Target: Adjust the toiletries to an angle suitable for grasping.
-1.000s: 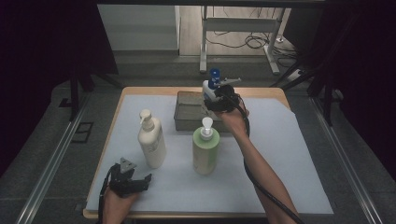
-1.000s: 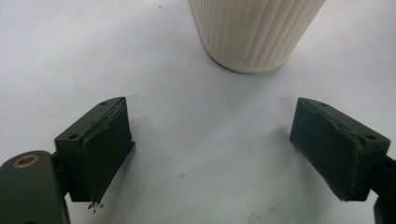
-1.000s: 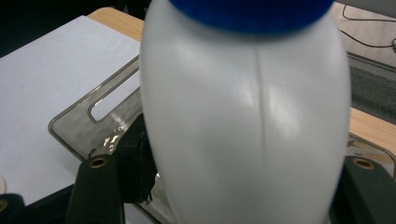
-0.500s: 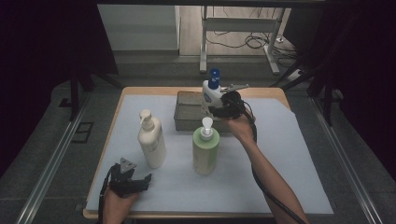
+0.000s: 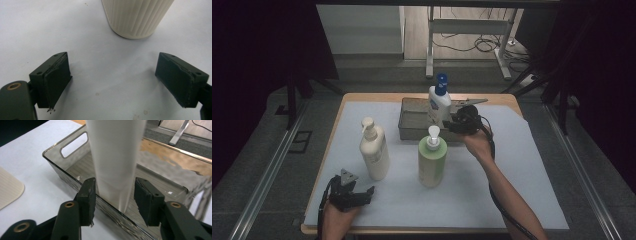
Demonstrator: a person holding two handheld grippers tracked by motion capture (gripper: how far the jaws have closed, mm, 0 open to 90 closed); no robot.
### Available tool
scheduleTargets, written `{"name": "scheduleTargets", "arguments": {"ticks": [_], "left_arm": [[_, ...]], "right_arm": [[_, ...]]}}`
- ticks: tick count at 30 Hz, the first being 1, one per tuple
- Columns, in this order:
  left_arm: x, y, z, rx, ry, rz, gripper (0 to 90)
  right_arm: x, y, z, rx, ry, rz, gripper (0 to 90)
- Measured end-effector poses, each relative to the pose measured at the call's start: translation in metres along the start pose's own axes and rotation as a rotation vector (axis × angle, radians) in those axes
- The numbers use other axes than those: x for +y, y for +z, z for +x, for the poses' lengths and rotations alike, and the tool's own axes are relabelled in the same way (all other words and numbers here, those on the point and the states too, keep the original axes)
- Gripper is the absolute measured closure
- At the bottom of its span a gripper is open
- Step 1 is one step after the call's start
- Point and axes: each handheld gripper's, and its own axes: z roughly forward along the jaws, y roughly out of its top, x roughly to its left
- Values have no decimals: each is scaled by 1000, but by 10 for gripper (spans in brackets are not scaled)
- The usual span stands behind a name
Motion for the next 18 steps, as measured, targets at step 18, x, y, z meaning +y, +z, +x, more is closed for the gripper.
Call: {"name": "scheduleTargets", "arguments": {"ticks": [18], "left_arm": [[0,0,0,0,0,0,123]], "right_arm": [[-4,5,-30,-73,64,7,896]]}}
